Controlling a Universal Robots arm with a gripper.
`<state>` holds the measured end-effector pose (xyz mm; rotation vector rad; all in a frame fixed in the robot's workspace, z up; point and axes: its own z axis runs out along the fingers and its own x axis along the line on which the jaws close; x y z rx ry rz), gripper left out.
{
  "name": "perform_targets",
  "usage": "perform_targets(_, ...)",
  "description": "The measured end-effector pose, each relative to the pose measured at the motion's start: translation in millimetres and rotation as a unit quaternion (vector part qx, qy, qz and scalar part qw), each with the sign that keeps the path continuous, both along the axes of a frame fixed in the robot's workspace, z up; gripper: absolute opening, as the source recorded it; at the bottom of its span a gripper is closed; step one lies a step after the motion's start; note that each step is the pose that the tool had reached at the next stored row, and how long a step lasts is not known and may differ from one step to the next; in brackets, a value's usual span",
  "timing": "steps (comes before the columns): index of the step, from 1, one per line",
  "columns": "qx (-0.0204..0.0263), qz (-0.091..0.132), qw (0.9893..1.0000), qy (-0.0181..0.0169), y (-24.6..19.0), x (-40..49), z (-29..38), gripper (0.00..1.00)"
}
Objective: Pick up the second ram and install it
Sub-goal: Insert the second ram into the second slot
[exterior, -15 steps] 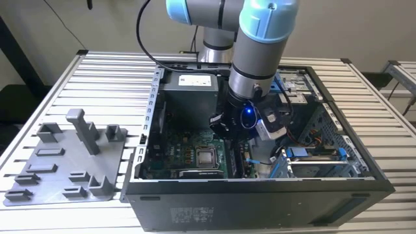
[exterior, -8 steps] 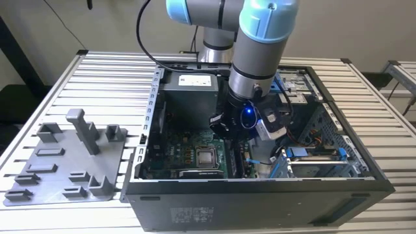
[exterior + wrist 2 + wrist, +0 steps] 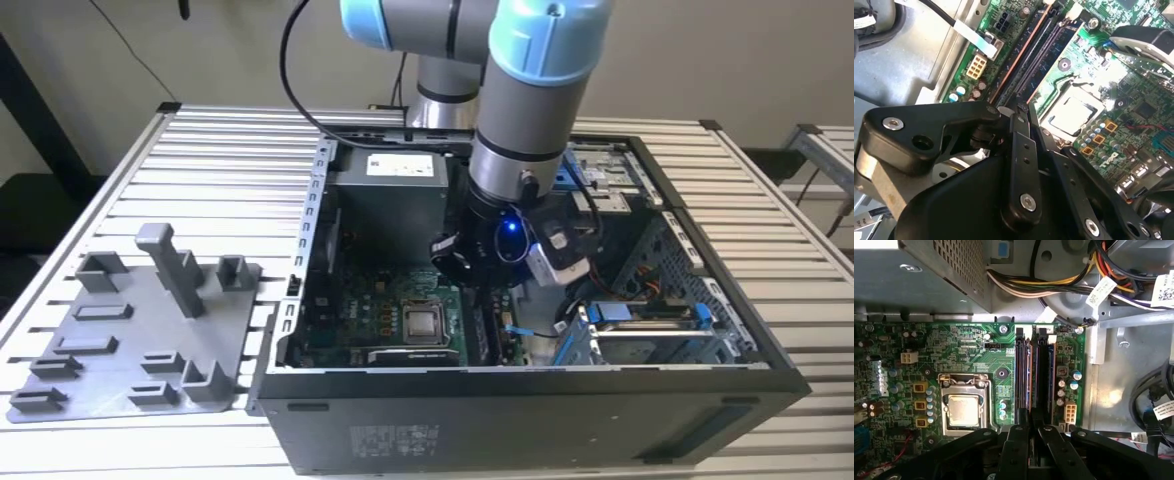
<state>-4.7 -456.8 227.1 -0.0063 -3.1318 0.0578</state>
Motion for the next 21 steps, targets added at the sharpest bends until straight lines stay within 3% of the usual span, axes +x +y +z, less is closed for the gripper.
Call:
perform_targets(5, 0.0, 0.001, 1.0, -0.0022, 0.0, -4.5, -0.4, 0.14)
perform_targets(21, 0.0, 0.004, 1.0, -0.0022, 2.2, -5.0, -2.6, 0.14)
